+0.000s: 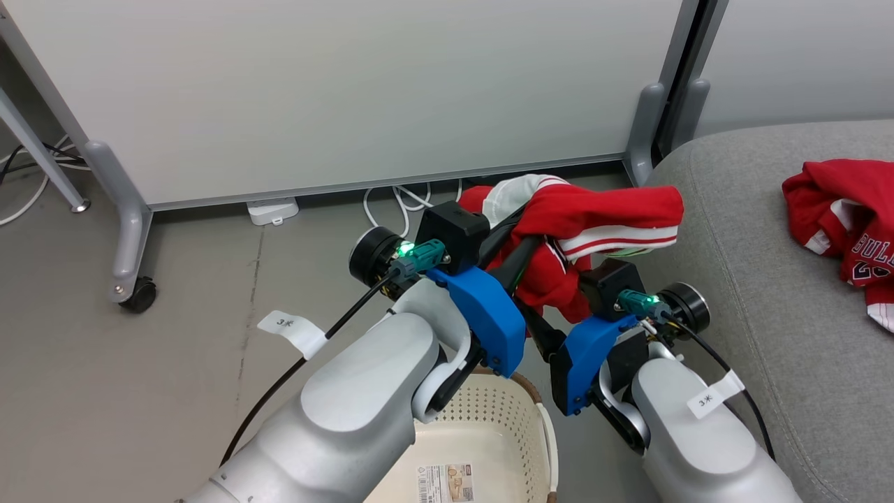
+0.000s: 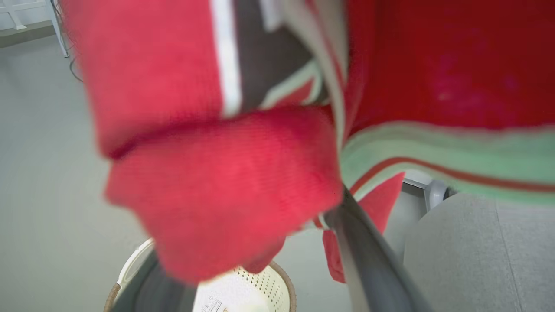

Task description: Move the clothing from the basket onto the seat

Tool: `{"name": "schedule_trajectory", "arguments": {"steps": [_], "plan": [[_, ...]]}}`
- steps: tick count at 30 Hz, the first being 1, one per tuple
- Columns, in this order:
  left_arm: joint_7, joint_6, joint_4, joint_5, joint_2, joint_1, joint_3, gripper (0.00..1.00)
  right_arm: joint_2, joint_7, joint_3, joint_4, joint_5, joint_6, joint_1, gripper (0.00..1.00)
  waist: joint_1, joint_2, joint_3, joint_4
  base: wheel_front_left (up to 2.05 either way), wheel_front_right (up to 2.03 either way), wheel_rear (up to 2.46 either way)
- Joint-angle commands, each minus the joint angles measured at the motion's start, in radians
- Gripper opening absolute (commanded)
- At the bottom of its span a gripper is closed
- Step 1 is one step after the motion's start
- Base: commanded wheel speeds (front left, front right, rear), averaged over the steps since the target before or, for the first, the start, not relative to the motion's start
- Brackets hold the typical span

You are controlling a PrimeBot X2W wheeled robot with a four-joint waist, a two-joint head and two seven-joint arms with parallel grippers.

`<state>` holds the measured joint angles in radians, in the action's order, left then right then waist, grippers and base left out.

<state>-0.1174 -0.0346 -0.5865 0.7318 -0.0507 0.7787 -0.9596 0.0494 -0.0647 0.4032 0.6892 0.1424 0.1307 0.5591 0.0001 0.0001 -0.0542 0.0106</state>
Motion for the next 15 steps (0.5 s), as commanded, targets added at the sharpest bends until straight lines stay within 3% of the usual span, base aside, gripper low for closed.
{"name": "schedule_trajectory", "arguments": {"steps": [1,2,3,15], "plan": [[-0.009,0.004,0.002,0.008,0.000,0.016,-0.004,0.00,0.002,-0.015,0.009,0.014,0.011,0.000,0.025,0.47,-0.0001,-0.0001,0.001,0.000,0.00,0.00,0.00],[-0.009,0.005,0.002,0.009,0.000,0.016,-0.006,0.00,0.002,-0.023,0.016,0.024,0.018,0.000,0.033,0.33,-0.0001,-0.0001,0.002,0.000,0.00,0.00,0.00],[-0.009,0.005,0.001,0.012,0.000,0.017,-0.008,0.00,0.002,-0.030,0.024,0.034,0.024,0.000,0.037,0.00,-0.0001,-0.0001,0.003,0.001,0.00,0.00,0.00],[-0.019,0.016,-0.017,0.031,0.000,0.015,-0.021,0.00,0.002,-0.071,0.062,0.109,0.063,0.000,0.053,0.00,-0.0001,-0.0001,0.020,-0.009,0.00,0.00,0.00]]}}
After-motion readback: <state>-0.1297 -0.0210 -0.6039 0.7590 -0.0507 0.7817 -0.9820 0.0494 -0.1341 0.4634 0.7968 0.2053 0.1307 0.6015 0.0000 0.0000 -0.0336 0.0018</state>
